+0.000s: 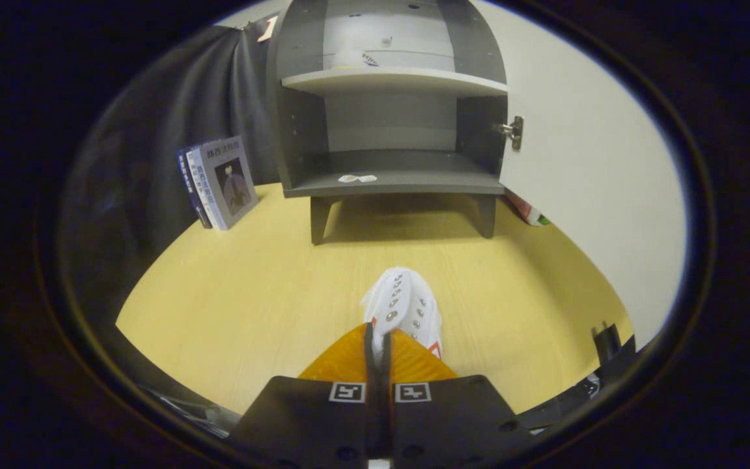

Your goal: Open the shoe cabinet door, grab the shoes and put them into the shoe cabinet, then close the shoe cabinet door.

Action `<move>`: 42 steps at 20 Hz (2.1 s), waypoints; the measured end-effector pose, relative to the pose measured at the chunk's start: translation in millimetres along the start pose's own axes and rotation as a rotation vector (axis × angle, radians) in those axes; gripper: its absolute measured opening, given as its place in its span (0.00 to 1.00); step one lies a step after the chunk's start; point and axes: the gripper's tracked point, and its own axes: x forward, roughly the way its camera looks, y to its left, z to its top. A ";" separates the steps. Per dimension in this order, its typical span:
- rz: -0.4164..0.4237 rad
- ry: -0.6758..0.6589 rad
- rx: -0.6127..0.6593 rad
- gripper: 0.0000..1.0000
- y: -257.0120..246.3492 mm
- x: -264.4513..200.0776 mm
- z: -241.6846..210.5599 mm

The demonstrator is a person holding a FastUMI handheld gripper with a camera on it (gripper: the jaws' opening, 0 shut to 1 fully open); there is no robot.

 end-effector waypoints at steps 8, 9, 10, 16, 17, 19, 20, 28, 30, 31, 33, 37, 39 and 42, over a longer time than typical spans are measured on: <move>-0.058 -0.185 -0.013 0.02 -9.5 -67.0 135.1; -0.067 -0.210 -0.019 0.02 -9.5 -75.3 154.6; -0.072 -0.239 -0.022 0.02 -9.1 -83.5 174.9; -0.092 -0.373 -0.061 0.02 -15.5 -104.5 280.2; -0.084 -0.391 -0.064 0.02 -16.8 -102.5 295.6; -0.075 -0.420 -0.076 0.02 -21.9 -89.9 325.9; -0.072 -0.427 -0.083 0.02 -25.5 -81.9 339.6; -0.052 -0.414 -0.153 0.02 -59.4 35.7 436.3; -0.051 -0.401 -0.153 0.02 -67.6 67.1 447.0; -0.050 -0.386 -0.153 0.02 -69.2 82.4 449.5; -0.039 -0.359 -0.153 0.02 -69.3 109.1 450.2; -0.015 -0.323 -0.160 0.02 -64.4 144.4 448.9; -0.009 -0.315 -0.163 0.02 -60.1 155.0 448.1; 0.006 -0.290 -0.166 0.02 -55.7 161.8 443.7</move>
